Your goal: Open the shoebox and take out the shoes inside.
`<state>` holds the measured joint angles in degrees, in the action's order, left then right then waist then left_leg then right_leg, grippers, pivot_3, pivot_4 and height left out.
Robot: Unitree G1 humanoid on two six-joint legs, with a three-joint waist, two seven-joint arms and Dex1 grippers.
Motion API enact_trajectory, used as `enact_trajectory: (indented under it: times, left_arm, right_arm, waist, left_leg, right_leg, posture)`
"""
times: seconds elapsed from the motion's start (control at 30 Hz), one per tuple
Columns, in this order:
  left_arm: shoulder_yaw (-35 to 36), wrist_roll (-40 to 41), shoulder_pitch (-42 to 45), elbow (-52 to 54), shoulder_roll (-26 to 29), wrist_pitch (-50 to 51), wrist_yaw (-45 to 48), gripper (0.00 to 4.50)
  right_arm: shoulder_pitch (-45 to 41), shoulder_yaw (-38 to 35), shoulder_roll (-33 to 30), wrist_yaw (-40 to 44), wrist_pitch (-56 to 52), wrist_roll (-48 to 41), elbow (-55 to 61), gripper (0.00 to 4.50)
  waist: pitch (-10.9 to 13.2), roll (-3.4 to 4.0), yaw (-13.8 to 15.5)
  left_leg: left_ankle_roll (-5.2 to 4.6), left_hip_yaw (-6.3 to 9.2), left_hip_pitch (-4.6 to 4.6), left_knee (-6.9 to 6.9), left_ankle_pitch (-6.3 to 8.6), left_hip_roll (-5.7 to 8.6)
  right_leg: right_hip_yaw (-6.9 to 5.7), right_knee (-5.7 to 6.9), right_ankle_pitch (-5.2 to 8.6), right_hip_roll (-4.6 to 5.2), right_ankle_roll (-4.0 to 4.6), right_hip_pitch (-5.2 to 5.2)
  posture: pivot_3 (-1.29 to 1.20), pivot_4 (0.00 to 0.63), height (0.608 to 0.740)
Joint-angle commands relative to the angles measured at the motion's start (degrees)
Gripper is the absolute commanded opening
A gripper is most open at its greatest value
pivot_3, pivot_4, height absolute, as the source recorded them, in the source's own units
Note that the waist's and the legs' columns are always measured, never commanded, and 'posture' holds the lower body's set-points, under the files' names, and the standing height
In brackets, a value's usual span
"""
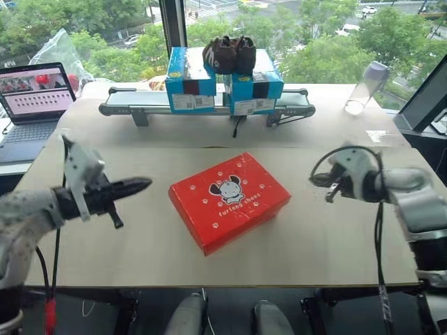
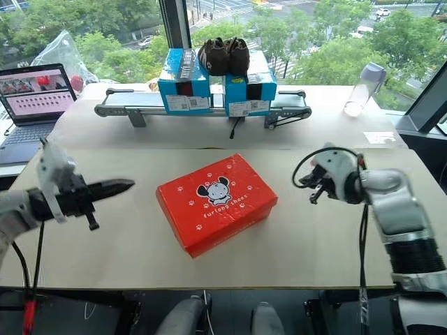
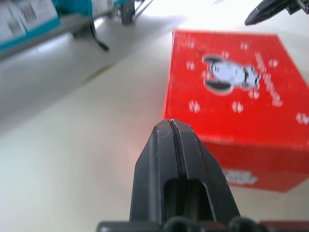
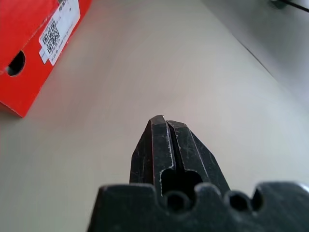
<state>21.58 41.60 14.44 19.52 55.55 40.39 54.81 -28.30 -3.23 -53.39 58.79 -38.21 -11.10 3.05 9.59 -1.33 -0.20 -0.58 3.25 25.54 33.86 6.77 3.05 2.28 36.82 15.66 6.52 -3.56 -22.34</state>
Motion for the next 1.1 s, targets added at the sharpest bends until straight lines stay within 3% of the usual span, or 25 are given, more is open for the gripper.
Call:
enact_trajectory:
  times: [0.03, 0.23, 0.33, 0.37, 0.5, 0.73, 0.9, 1.1]
  left_arm:
    - [0.7, 3.14, 3.33, 0.33, 2.96, 2.65, 1.98, 0.99]
    - [-1.7, 4.85, 8.68, 0.69, 7.69, 5.46, 5.44, 3.17]
    - [-2.44, 6.0, 10.5, 0.85, 9.96, 6.75, 7.59, 4.28]
    - [-2.57, 6.28, 10.86, 0.92, 10.44, 7.09, 8.01, 4.44]
    - [-1.62, 8.78, 11.39, 2.53, 12.73, 9.36, 9.44, 4.44]
    - [3.03, 11.61, 10.04, 3.86, 16.74, 12.65, 10.67, 4.44]
    - [12.13, 11.58, 5.22, 2.17, 17.6, 13.96, 13.34, 4.44]
    - [21.35, 12.34, -3.06, 1.51, 14.34, 14.52, 16.06, 4.44]
  right_arm:
    - [5.52, -3.38, -5.3, 6.2, -7.35, -7.29, 10.28, 0.0]
    - [13.31, -5.34, -8.17, 8.24, -19.9, -19.87, 27.38, 0.0]
    - [11.36, -1.61, -3.1, 2.53, -23.39, -21.62, 29.79, 0.0]
    - [10.94, -0.78, -2.18, 1.41, -23.97, -21.98, 30.16, 0.0]
    - [8.1, 4.93, 3.52, -3.64, -24.49, -21.26, 28.98, 0.0]
    - [6.74, 13.1, 7.54, -6.01, -19.44, -17.62, 22.61, 0.0]
    - [4.77, 14.57, 10.9, -6.24, -15.85, -16.41, 17.78, 0.0]
    - [1.14, 11.3, 15.93, -5.94, -18.29, -21.58, 16.3, 0.0]
  waist:
    - [0.02, -0.02, -0.42]
    - [0.11, -0.06, -0.88]
    - [0.13, -0.12, -0.87]
    - [0.15, -0.18, -0.85]
    - [0.19, -0.24, -0.61]
    - [0.28, -0.37, -0.56]
    - [0.28, -0.37, -0.85]
    - [0.29, -0.36, -0.87]
  left_leg:
    - [-0.02, -0.01, 0.0, -0.01, 0.01, -0.02]
    - [-0.01, -0.02, 0.0, 0.03, 0.02, -0.14]
    - [0.06, -0.08, -0.05, 0.06, 0.07, -0.18]
    - [0.07, -0.08, -0.05, 0.06, 0.07, -0.19]
    - [0.08, -0.07, -0.01, 0.06, 0.08, -0.2]
    - [-0.05, -0.07, 0.08, 0.05, 0.0, -0.15]
    - [0.0, -0.09, -0.02, 0.06, 0.03, -0.16]
    - [-0.11, -0.11, -0.03, 0.03, -0.04, -0.21]
  right_leg:
    - [0.01, 0.0, 0.01, -0.01, 0.0, -0.01]
    - [0.02, 0.07, 0.04, -0.06, 0.0, -0.02]
    - [0.03, 0.02, 0.14, -0.06, -0.16, 0.03]
    - [0.03, 0.02, 0.14, -0.06, -0.16, 0.04]
    - [0.03, -0.02, 0.05, -0.05, -0.01, -0.01]
    - [0.03, 0.0, 0.05, -0.06, 0.0, -0.11]
    - [0.05, 0.05, 0.06, -0.09, -0.01, -0.06]
    - [0.05, 0.17, 0.08, -0.12, 0.05, -0.13]
  posture:
    - [0.0, 0.15, 0.74]
    - [0.0, 0.15, 0.74]
    - [0.0, 0.15, 0.74]
    - [0.0, 0.15, 0.74]
    - [0.0, 0.15, 0.74]
    - [0.0, 0.15, 0.74]
    - [0.0, 0.15, 0.74]
    - [0.0, 0.15, 0.74]
